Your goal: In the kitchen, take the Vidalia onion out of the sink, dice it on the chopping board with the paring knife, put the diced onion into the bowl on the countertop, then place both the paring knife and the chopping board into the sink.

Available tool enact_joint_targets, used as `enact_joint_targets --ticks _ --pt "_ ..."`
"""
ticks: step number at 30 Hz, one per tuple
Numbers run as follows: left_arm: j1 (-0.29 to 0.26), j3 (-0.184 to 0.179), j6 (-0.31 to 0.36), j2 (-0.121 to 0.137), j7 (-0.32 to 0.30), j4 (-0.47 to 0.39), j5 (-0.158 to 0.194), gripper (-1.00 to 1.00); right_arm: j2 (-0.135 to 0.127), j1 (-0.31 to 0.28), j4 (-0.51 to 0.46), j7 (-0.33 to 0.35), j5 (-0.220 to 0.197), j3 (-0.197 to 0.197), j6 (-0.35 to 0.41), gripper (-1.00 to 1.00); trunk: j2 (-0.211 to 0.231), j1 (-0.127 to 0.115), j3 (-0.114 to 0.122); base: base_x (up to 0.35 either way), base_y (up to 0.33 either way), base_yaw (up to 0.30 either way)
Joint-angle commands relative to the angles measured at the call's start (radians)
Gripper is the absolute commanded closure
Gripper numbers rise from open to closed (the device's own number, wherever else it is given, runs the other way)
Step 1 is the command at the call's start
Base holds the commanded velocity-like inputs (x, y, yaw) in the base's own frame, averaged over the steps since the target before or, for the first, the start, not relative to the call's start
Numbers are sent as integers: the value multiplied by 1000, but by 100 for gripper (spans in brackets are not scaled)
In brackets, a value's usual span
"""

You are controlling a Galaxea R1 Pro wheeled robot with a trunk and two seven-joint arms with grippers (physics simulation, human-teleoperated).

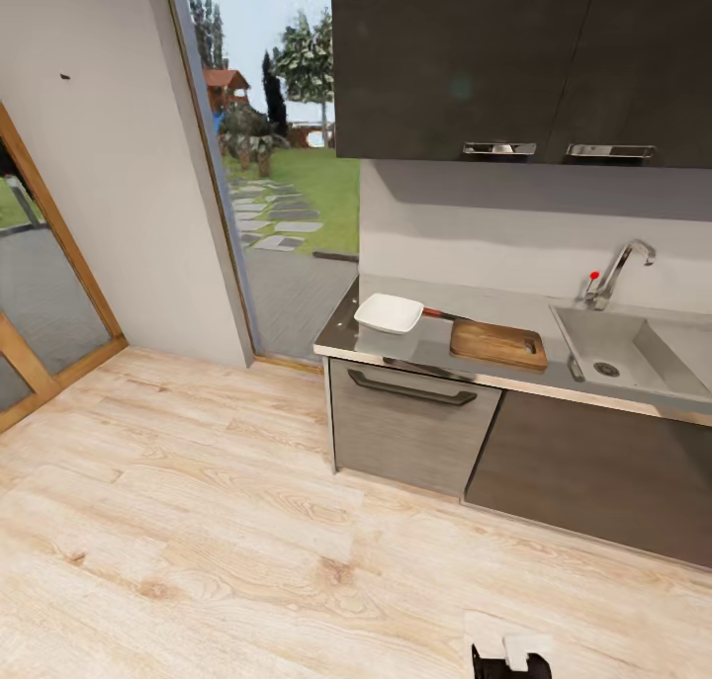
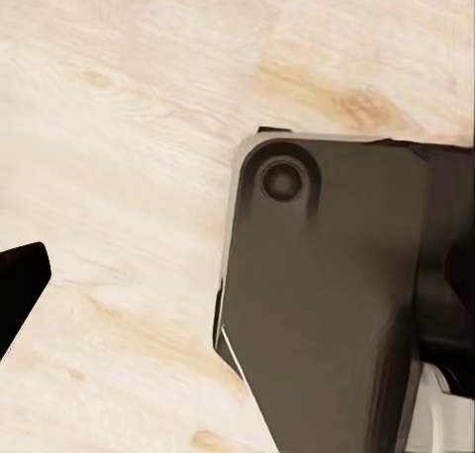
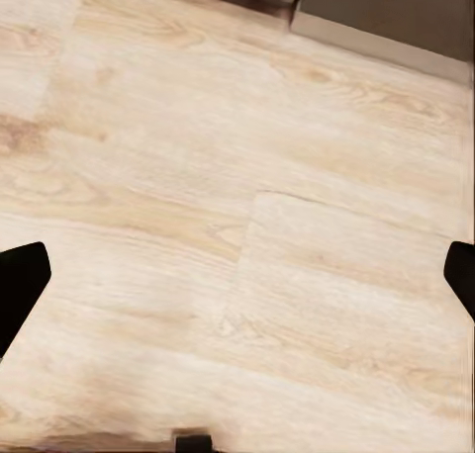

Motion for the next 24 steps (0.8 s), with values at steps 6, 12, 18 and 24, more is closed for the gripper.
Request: enact_joint_targets --ticks 6,12,18,24 --pt "-5 2 -4 -15 21 -19 4 -100 -3 -1 -2 -11 9 -8 -20 -100 -2 1 2 0 0 -135" --pt "-5 0 -7 -16 23 -9 4 -100 -4 -1 5 -10 7 -8 -22 -100 -2 1 7 0 0 -242" --pt "-5 -1 -7 -16 24 -5 4 -100 -8 -1 7 -10 5 -10 -20 -100 -2 1 13 62 -92 -256" --pt "-5 0 -8 -16 24 3 5 -100 -8 -1 9 -10 5 -10 -19 -100 -2 1 19 136 -251 -258"
